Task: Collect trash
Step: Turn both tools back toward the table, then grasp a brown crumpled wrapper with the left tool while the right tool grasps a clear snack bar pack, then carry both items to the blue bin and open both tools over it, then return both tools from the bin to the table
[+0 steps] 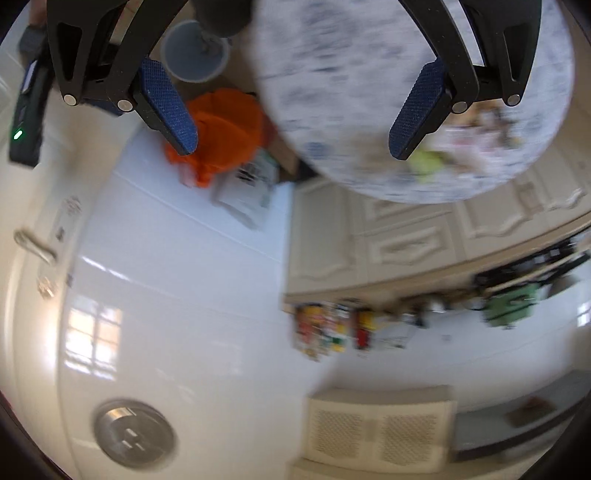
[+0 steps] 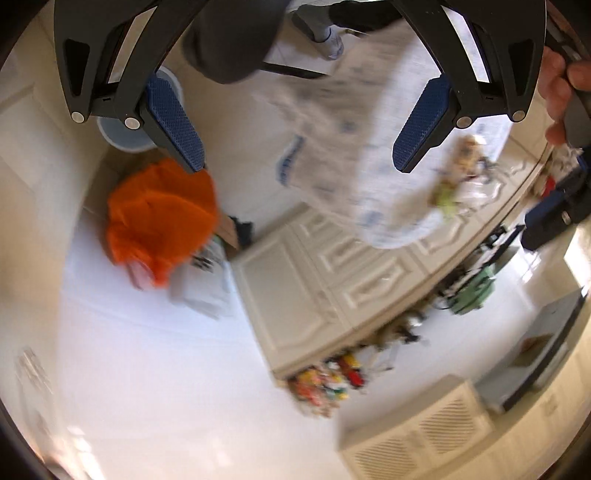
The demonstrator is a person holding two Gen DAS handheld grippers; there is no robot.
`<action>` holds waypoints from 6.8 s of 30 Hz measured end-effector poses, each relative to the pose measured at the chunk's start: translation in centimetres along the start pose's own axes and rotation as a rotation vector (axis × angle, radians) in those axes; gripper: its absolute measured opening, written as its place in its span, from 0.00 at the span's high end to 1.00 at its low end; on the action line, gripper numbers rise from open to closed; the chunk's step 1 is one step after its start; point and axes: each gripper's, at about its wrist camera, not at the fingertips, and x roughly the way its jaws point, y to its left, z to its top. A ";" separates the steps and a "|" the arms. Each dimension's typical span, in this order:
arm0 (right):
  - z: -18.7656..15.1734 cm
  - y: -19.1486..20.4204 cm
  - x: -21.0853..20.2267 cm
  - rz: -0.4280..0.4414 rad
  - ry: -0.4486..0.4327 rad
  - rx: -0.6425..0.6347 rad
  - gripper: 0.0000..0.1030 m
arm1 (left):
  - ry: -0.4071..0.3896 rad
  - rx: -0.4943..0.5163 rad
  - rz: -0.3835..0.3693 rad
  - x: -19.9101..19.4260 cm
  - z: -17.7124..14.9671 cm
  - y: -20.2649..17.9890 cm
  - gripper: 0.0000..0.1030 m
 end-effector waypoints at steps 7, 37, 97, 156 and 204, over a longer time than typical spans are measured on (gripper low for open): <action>2.1 13.0 0.2 0.088 -0.046 -0.160 0.00 | -0.076 -0.100 0.213 -11.4 -1.7 11.7 0.01; -6.9 27.4 23.9 0.079 0.422 -0.384 0.18 | 0.188 -0.295 0.447 0.5 -4.1 22.2 0.01; -6.2 16.5 16.8 0.255 0.467 -0.293 0.70 | 0.314 -0.290 0.248 15.9 -7.4 20.7 0.60; -3.5 -28.0 2.3 -0.396 0.202 0.446 0.00 | 0.558 0.219 -0.385 34.4 -3.8 -23.9 0.05; 3.6 23.4 5.8 0.142 0.005 -0.477 0.00 | -0.050 -0.273 0.262 -9.1 -1.7 16.2 0.01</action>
